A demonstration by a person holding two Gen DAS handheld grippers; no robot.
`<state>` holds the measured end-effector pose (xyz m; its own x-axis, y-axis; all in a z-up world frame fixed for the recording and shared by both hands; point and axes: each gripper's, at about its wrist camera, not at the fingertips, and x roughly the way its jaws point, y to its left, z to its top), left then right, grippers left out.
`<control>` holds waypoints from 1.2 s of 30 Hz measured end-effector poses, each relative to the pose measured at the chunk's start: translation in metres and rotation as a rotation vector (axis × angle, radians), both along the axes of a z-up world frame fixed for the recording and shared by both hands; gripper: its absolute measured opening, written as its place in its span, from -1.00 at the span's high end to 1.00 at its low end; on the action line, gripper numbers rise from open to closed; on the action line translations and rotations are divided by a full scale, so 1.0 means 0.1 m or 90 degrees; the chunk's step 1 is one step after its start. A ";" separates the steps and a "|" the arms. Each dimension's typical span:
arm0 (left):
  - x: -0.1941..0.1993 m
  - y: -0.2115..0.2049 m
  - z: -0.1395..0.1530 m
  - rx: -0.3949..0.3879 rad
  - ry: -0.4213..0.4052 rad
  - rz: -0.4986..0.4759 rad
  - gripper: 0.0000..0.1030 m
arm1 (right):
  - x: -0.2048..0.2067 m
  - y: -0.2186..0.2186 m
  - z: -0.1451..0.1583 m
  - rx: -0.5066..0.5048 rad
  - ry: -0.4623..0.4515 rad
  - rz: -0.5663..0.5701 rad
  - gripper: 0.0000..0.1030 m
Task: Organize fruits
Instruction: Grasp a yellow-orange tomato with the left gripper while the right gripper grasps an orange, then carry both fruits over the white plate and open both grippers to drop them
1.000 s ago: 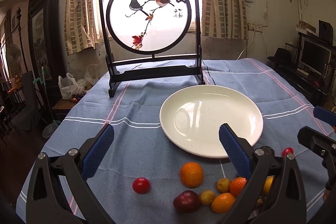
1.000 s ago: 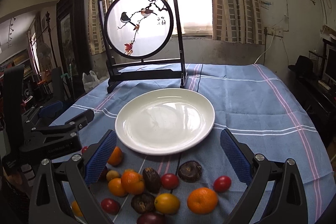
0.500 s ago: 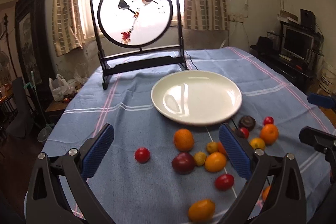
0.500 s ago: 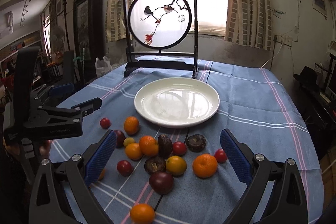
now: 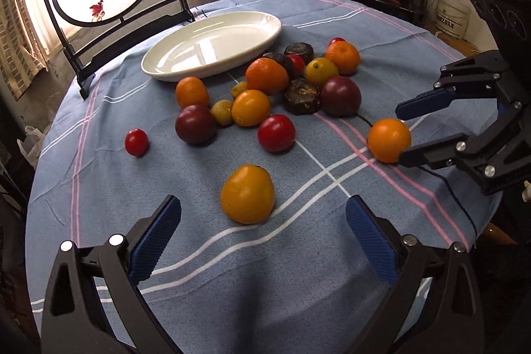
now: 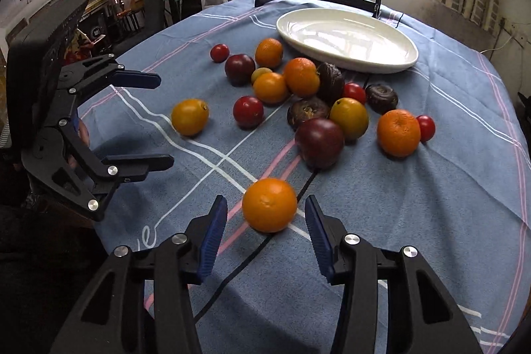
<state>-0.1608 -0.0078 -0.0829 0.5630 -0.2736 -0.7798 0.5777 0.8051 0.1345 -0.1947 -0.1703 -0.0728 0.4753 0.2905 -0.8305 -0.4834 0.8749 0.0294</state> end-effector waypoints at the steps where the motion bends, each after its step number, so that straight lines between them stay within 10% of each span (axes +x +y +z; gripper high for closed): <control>1: 0.04 -0.01 -0.03 0.000 0.008 0.002 -0.85 | 0.03 0.01 -0.01 -0.003 0.006 0.003 0.06; 9: 0.31 0.05 -0.19 -0.010 0.097 0.039 0.29 | 0.05 -0.02 -0.06 -0.013 0.015 0.020 0.27; 19: 0.43 0.07 0.32 -0.061 0.033 0.042 0.29 | 0.26 -0.11 0.36 0.004 -0.052 0.011 0.27; 27: 1.36 -0.11 0.89 -0.091 -0.018 0.126 0.29 | 1.15 -0.21 0.90 0.016 -0.148 -0.038 0.26; 36: 2.41 -0.36 0.50 -0.033 0.053 0.178 0.28 | 2.41 -0.15 0.66 -0.013 -0.090 -0.080 0.26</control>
